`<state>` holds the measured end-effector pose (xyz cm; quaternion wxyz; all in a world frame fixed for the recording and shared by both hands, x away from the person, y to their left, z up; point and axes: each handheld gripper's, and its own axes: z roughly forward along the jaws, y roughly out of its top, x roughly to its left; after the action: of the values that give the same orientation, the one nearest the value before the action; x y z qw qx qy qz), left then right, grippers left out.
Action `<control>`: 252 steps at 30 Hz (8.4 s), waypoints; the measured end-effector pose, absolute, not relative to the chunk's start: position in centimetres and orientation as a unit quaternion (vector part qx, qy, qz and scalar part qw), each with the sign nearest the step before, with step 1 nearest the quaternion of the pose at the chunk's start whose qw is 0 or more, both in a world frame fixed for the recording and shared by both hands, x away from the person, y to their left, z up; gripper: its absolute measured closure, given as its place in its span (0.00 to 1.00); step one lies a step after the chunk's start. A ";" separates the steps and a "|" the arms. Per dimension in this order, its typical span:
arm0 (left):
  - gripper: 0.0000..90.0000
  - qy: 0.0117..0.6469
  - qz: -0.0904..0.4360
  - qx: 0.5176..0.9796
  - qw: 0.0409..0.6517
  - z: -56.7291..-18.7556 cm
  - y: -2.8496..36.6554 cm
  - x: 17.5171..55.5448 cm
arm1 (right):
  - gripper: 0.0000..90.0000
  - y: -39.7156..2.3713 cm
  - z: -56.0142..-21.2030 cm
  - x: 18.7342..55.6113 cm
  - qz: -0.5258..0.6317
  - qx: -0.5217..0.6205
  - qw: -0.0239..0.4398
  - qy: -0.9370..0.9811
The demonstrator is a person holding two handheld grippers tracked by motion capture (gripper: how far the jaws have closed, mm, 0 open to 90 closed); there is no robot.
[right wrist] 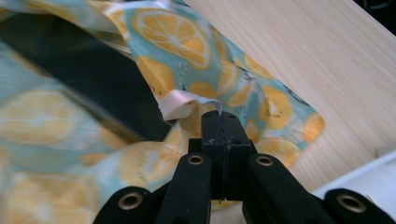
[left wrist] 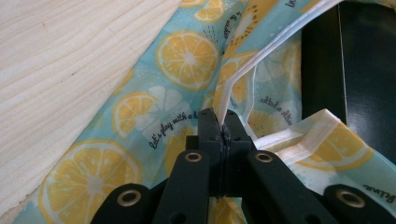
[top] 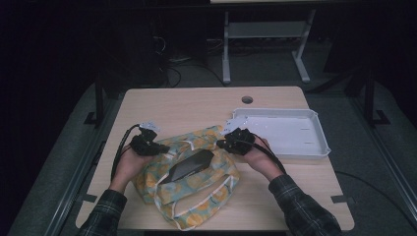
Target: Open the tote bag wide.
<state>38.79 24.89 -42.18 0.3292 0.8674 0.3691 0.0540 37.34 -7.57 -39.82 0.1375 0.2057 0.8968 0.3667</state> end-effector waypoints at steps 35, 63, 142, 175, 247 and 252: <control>0.99 0.375 0.020 0.882 0.284 -45.0 24.3 39.6 | 1.00 -5.2 -44.9 38.3 0.236 0.204 0.107 0.944; 0.58 0.394 0.045 0.857 0.330 -43.6 26.0 39.2 | 0.76 -6.8 -43.9 38.2 0.277 0.225 0.083 0.930; 0.99 0.430 0.064 0.841 0.322 -41.8 33.0 32.4 | 0.45 -5.7 -41.7 31.1 0.339 0.135 0.050 0.930; 0.96 0.431 0.040 0.863 0.261 -44.5 32.1 33.3 | 0.50 -7.1 -38.4 34.6 0.376 0.143 0.093 0.911; 0.54 0.448 0.086 0.822 0.341 -41.0 34.2 33.0 | 0.64 -5.8 -41.1 40.3 0.279 0.231 0.101 0.927; 0.50 0.444 0.096 0.810 0.370 -39.0 34.4 32.0 | 0.59 -6.8 -39.4 39.8 0.309 0.229 0.103 0.918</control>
<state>31.97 34.44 -38.98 0.3703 0.8103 0.4440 0.0957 39.84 -6.81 -39.39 0.1028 0.2286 0.9175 0.3087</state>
